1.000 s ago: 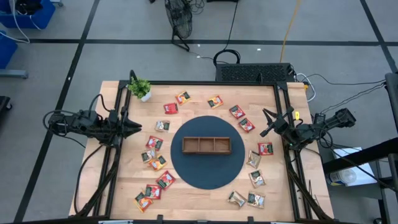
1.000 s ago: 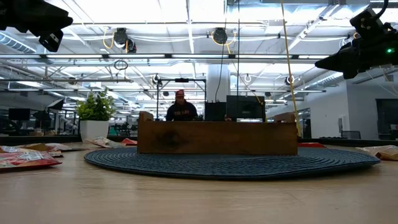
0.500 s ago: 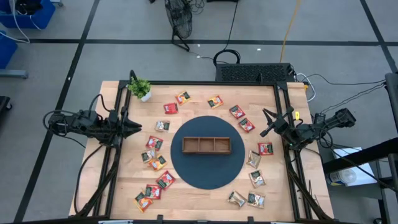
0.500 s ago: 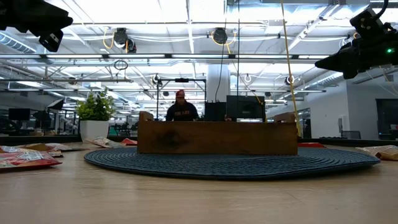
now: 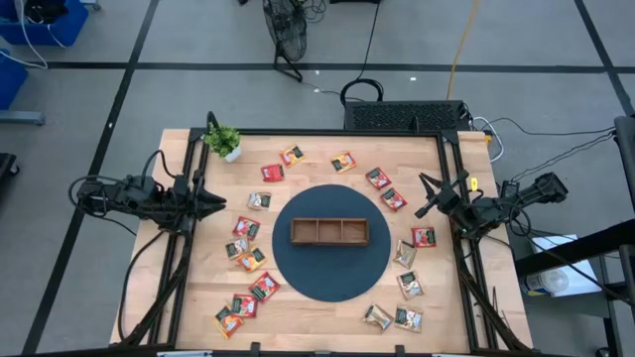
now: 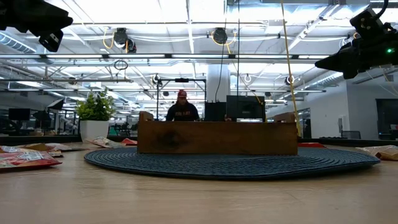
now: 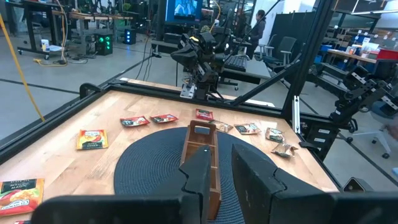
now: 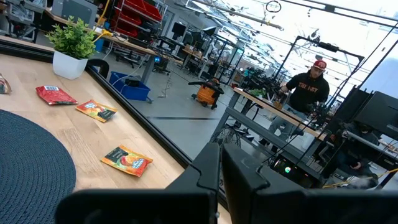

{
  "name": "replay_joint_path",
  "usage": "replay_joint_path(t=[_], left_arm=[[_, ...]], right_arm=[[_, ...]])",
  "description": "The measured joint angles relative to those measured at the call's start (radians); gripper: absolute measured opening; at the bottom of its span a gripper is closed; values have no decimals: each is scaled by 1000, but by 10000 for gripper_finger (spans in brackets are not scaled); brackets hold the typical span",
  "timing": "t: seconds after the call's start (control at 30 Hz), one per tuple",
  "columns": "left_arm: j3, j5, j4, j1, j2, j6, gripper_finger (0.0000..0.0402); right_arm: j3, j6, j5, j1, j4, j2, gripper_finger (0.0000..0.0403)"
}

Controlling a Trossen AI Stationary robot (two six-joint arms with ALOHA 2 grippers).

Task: Pick & Place Tea

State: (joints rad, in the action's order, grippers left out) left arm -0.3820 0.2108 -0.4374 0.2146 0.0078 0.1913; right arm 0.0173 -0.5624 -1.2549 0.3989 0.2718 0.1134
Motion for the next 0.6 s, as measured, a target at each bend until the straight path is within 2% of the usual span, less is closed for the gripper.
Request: replay_joint_path(t=[0.27, 0.33, 0.47, 0.53, 0.6], left_arm=[[0, 0, 0, 0, 0, 0, 69], [0, 0, 0, 0, 0, 0, 69], [0, 0, 0, 0, 0, 0, 69], [0, 0, 0, 0, 0, 0, 69], [0, 0, 0, 0, 0, 0, 69]], right_arm=[[0, 0, 15, 0, 14, 0, 6], [0, 19, 99, 0, 56, 0, 6], [0, 268, 423, 0, 141, 0, 6], [0, 325, 558, 0, 162, 0, 6], [0, 335, 578, -5, 202, 2, 6]])
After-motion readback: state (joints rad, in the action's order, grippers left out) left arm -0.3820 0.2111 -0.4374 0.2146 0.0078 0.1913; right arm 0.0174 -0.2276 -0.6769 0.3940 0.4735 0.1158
